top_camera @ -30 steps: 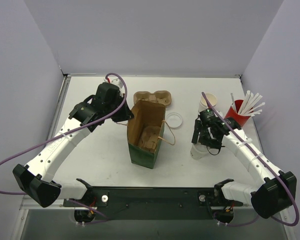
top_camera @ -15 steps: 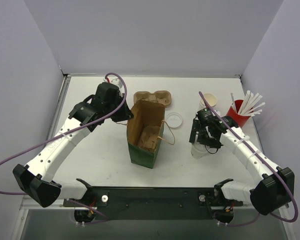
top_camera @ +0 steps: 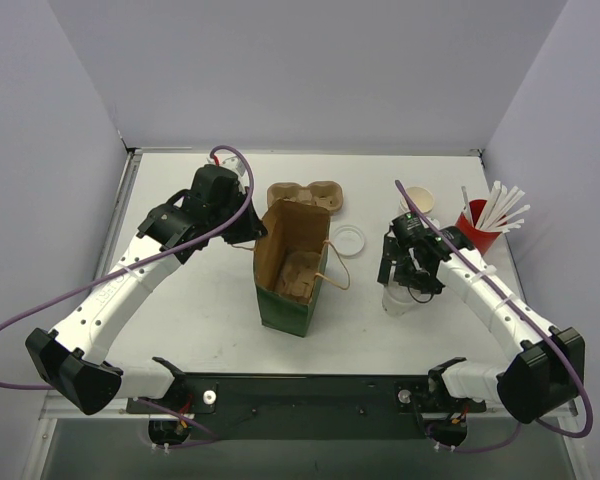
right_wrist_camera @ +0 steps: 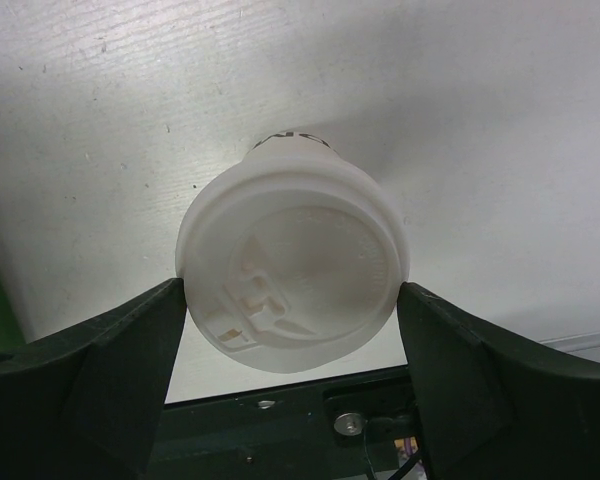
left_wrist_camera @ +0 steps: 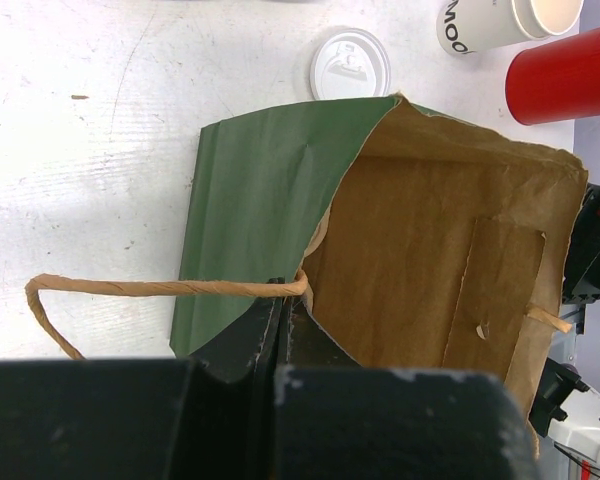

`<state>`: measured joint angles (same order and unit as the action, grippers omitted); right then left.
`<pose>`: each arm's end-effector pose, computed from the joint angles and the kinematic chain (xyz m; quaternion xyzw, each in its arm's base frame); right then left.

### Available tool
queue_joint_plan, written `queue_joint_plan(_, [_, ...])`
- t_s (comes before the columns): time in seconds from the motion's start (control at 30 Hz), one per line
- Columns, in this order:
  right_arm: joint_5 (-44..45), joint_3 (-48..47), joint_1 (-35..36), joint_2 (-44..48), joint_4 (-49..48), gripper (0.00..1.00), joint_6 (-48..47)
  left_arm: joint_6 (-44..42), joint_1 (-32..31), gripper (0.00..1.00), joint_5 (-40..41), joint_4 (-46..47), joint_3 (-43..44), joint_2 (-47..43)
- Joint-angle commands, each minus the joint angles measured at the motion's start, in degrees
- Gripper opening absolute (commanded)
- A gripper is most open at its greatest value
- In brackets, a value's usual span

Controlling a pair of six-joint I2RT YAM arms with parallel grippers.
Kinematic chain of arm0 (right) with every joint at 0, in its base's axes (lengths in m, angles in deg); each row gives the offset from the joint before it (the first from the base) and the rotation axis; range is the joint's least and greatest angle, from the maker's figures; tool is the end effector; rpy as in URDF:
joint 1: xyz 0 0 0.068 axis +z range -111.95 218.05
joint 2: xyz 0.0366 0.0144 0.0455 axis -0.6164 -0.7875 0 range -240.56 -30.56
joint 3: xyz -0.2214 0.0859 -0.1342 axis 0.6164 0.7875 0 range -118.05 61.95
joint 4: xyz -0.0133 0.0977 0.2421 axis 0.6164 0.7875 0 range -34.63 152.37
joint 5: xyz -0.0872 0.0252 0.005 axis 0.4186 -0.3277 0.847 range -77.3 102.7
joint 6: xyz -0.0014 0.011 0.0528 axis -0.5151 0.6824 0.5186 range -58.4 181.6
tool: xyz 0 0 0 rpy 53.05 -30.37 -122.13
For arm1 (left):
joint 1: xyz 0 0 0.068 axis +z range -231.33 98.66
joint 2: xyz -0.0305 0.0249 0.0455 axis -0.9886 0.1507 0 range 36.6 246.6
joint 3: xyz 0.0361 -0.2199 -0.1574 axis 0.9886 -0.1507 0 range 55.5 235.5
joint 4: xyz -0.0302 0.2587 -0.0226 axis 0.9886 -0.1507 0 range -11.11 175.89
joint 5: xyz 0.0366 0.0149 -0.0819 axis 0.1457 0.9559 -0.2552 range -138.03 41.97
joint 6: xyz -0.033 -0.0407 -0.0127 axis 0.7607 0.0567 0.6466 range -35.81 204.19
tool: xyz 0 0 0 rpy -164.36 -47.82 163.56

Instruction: Pack the takeout coffee

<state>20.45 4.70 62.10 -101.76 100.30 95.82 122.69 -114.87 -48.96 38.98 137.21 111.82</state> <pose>0.2244 0.0948 0.2690 0.1032 0.9558 0.0735 0.2655 0.2270 -0.1512 0.3850 -0.0359 0.9071 -0.2525 0.3348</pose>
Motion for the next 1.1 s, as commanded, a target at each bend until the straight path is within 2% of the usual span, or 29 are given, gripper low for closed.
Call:
queue_joint_plan(0.0, [1.6,-2.2,0.2,-1.7,2.9,0.81,-0.6,0.0,0.4,0.00,-0.8,1.9,1.7,-0.4])
queue_joint_plan(1.07, [-6.4,-3.7,-4.8,-3.2,7.1,0.77,-2.8,0.0,0.4,0.00,-0.4,1.6,1.8,-0.6])
